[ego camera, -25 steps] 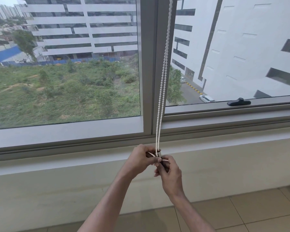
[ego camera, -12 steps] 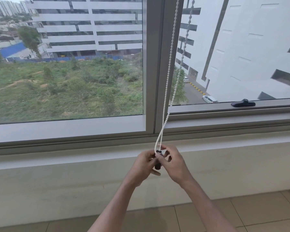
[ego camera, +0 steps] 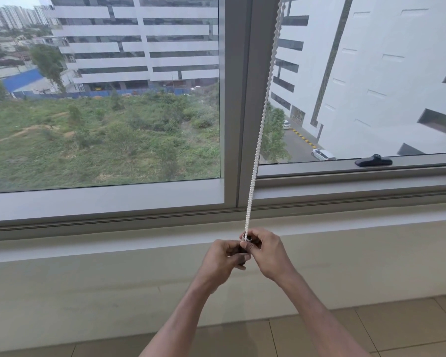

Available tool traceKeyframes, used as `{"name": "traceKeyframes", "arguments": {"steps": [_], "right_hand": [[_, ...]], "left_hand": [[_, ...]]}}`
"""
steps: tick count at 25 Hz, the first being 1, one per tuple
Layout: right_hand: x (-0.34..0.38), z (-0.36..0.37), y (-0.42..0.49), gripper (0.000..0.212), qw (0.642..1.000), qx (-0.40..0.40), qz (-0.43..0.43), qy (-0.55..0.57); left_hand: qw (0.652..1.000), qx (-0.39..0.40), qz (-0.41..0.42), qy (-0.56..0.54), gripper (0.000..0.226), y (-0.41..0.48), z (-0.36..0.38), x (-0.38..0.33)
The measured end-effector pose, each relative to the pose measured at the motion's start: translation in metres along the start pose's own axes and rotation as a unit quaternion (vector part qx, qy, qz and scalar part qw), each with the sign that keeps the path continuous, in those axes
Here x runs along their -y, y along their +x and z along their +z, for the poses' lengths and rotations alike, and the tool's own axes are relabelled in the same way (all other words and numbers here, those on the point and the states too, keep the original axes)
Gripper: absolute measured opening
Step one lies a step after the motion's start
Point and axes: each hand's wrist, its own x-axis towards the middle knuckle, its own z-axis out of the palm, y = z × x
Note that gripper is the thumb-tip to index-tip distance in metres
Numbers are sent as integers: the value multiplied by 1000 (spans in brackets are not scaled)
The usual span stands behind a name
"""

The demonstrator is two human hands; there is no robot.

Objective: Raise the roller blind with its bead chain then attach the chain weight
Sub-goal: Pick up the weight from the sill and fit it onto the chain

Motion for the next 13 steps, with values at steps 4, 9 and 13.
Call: {"name": "traceKeyframes", "arguments": {"steps": [4, 9, 13], "right_hand": [[0, 9, -3, 8, 998, -42, 21, 33], [-2, 18, -3, 20, 994, -97, 36, 40], [-2, 26, -3, 14, 991, -130, 27, 24]], "left_hand": [[998, -60, -1, 8, 16, -2, 9, 1], [995, -97, 7, 18, 24, -1, 16, 7], [995, -95, 13, 26, 35, 2, 16, 12]]}}
